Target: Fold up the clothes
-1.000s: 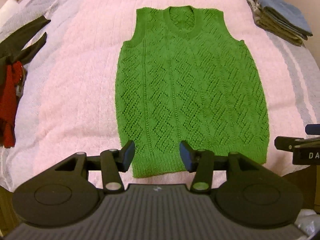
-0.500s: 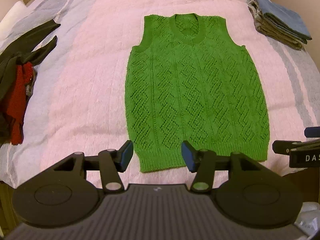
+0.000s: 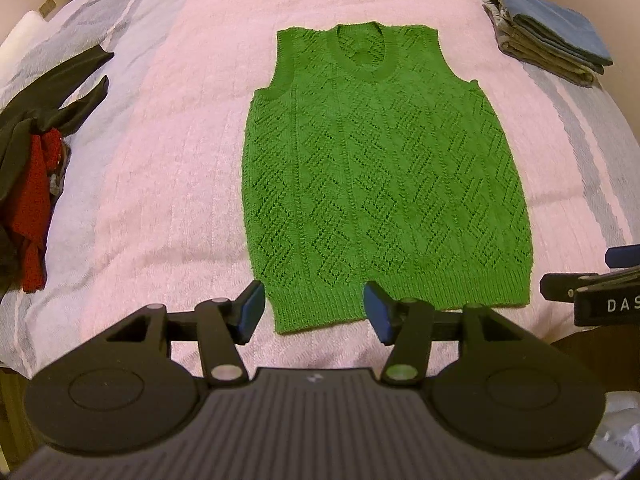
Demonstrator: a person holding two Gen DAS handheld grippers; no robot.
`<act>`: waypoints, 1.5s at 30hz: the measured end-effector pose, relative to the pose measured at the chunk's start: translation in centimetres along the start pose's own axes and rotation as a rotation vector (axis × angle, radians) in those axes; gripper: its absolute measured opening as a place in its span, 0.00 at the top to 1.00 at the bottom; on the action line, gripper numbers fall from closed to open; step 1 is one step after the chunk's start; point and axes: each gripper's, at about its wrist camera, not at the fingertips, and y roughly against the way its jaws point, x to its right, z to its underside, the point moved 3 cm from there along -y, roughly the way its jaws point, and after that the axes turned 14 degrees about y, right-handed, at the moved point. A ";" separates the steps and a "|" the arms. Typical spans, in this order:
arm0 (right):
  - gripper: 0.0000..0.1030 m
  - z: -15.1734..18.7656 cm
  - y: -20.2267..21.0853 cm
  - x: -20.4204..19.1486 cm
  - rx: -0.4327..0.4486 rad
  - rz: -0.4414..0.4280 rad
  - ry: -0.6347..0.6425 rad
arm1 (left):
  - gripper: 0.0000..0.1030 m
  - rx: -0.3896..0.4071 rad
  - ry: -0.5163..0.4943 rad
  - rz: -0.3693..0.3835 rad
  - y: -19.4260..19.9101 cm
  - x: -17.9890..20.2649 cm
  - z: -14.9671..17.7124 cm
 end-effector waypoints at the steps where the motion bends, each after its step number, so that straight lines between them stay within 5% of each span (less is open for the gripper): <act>1: 0.06 0.0 0.0 0.0 0.001 0.000 0.000 | 0.50 0.001 -0.001 -0.001 0.0 0.0 0.0; 25: 0.06 0.0 -1.5 0.6 -0.049 0.002 0.009 | 0.48 -0.048 0.008 -0.001 -1.2 0.5 0.3; 45: 0.06 0.6 -12.8 3.9 -0.272 0.014 -0.039 | 0.48 -0.273 0.038 -0.056 -12.5 -1.7 2.4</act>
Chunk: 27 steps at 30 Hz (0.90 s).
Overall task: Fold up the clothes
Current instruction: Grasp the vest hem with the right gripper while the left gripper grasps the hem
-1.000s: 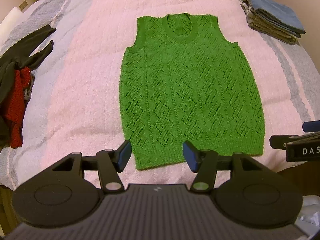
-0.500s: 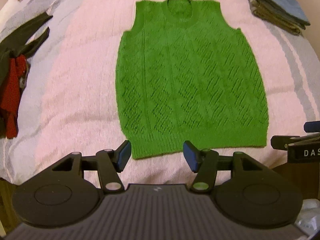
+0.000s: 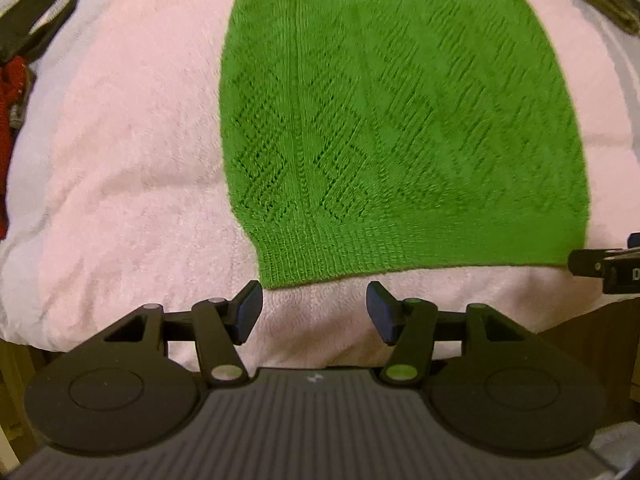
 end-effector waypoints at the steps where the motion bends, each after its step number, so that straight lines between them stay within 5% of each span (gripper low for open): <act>1: 0.06 -0.3 -0.5 0.3 -0.006 0.006 -0.001 | 0.48 -0.009 0.001 0.003 -0.8 0.0 -0.4; 8: 0.06 -4.7 -1.4 3.8 0.090 0.073 -0.017 | 0.48 -0.009 -0.029 -0.004 -4.7 -0.3 -4.6; 13: 0.06 -10.3 -1.0 6.9 0.233 0.073 -0.035 | 0.48 0.074 -0.069 0.033 -5.8 0.0 -10.4; 20: 0.06 -20.9 -1.7 10.9 0.389 0.059 0.044 | 0.48 0.222 -0.149 0.093 -7.6 0.6 -22.7; 27: 0.06 -30.9 -1.2 14.5 0.524 0.113 0.283 | 0.48 0.337 -0.252 0.178 -8.3 1.8 -36.1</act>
